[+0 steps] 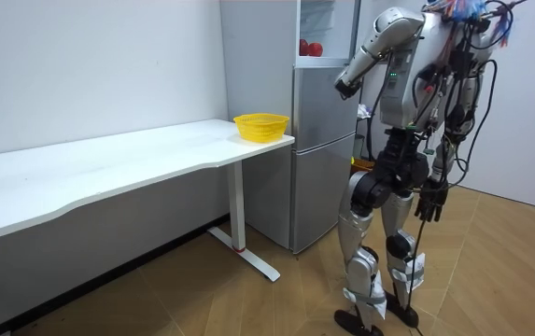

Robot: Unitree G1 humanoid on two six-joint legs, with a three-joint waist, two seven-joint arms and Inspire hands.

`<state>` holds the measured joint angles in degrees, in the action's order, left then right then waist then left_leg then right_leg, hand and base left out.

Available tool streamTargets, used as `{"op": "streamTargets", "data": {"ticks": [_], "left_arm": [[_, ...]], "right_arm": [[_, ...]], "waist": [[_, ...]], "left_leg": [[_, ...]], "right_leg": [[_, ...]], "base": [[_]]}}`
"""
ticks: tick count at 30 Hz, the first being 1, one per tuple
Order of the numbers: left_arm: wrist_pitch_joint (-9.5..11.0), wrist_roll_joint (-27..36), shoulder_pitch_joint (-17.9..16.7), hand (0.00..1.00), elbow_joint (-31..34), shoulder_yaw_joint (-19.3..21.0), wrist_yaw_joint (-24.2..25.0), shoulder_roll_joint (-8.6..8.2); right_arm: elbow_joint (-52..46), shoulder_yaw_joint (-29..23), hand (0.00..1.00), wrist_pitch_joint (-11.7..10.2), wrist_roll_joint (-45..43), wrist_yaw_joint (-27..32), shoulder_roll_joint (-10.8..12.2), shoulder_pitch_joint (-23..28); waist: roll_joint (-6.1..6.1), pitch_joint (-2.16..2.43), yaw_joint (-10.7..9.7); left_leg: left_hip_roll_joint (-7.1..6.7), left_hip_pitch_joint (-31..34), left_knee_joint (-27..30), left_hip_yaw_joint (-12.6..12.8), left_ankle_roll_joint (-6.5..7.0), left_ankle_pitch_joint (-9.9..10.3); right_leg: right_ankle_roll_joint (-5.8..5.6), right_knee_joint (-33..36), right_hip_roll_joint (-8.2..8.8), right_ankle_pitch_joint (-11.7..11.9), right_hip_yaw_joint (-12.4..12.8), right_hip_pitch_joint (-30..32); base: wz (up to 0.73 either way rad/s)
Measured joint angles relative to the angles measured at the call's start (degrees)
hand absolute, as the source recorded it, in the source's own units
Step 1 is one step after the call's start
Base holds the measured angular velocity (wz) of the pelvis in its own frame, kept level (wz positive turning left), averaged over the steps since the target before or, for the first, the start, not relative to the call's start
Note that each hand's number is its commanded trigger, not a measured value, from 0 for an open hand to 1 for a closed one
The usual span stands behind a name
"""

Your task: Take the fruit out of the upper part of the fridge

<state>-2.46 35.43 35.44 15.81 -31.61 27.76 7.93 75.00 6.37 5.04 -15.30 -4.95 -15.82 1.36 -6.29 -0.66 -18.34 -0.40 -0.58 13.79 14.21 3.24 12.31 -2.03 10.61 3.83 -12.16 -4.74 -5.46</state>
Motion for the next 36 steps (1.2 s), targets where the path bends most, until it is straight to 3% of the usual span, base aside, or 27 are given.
{"op": "streamTargets", "data": {"ticks": [6,9,11,13,16,18,21,26,32,36], "left_arm": [[0.5,-0.1,-1.4,0.00,0.4,0.2,0.6,2.15],[0.4,-0.3,-6.5,0.00,2.1,2.0,0.7,3.22],[-0.2,-0.6,-9.3,0.00,2.5,3.0,0.7,4.36],[-0.9,-3.8,-12.5,0.00,3.1,6.6,0.3,5.26],[-0.9,-6.9,-13.3,0.00,4.3,9.9,-0.5,5.33],[-0.9,-7.5,-13.3,0.00,5.4,10.9,-1.4,5.20],[-0.8,-7.5,-13.4,0.00,6.5,11.2,-2.7,5.03],[-0.7,-7.3,-14.9,0.00,10.0,13.1,-4.7,5.12],[0.0,-7.4,-22.0,0.00,14.6,20.7,-7.4,4.76],[1.9,-9.7,-27.6,0.00,15.2,28.8,-12.0,4.24]], "right_arm": [[0.0,0.0,0.00,-0.1,-0.7,-1.3,0.1,0.1],[0.0,0.0,0.00,0.0,-0.6,-1.2,0.2,0.0],[0.0,0.0,0.00,0.0,-1.1,-1.2,0.5,0.0],[0.0,-0.3,0.00,0.0,-3.1,-1.2,1.2,0.0],[0.0,-0.2,0.00,0.0,-3.7,-1.1,1.6,-0.1],[0.0,0.2,0.00,0.0,-3.7,-1.1,1.7,-0.4],[0.1,0.4,0.00,-0.1,-3.8,-1.1,2.1,-0.5],[-0.1,0.4,0.00,-0.2,-2.9,-1.1,2.4,-0.4],[0.0,1.2,0.00,-0.9,-3.2,0.4,2.9,0.2],[0.0,-0.8,0.00,-1.9,-3.4,1.8,4.1,1.6]], "waist": [[0.95,-0.43,1.2],[1.59,-0.20,3.1],[2.52,-0.18,4.4],[3.87,0.09,5.8],[4.45,0.54,8.0],[4.49,0.56,9.3],[4.47,0.55,9.6],[3.62,0.92,12.2],[4.06,0.63,14.5],[4.33,0.46,16.9]], "left_leg": [[-0.31,-1.1,-0.3,-0.2,-0.05,0.0],[-0.24,-1.2,-0.3,-0.3,-0.14,-0.1],[-0.29,-1.1,-0.3,-0.7,-0.26,-0.2],[-0.30,-1.0,-0.2,-1.9,-0.37,-0.3],[-0.44,-0.7,0.0,-3.3,-0.38,-0.3],[-0.52,-0.7,0.0,-3.9,-0.39,-0.3],[-0.98,-0.9,0.0,-6.2,-0.51,-0.4],[-1.29,-1.1,-0.3,-6.9,-0.71,-0.6],[-1.27,-1.1,-0.3,-8.3,-1.04,-1.1],[-1.34,-1.1,-0.1,-8.4,-1.08,-1.3]], "right_leg": [[-0.03,-0.3,0.05,0.0,-0.6,-1.2],[0.07,-0.2,0.05,-0.3,-0.6,-0.7],[0.17,0.0,0.04,-0.5,-1.0,-0.9],[0.30,-0.1,0.04,-0.5,-2.1,-1.2],[0.31,-0.9,0.12,-0.5,-3.6,-2.0],[0.32,-0.8,0.12,-0.5,-4.3,-2.5],[0.31,-0.9,0.22,-0.5,-6.6,-3.6],[0.31,-0.9,0.28,-0.5,-8.2,-4.1],[0.32,-1.0,0.12,-0.5,-9.8,-4.7],[0.38,-1.0,0.09,-0.5,-10.4,-5.0]], "base": [[0.01],[0.01],[0.13],[0.24],[0.25],[0.21],[0.36],[0.07],[0.11],[0.02]]}}
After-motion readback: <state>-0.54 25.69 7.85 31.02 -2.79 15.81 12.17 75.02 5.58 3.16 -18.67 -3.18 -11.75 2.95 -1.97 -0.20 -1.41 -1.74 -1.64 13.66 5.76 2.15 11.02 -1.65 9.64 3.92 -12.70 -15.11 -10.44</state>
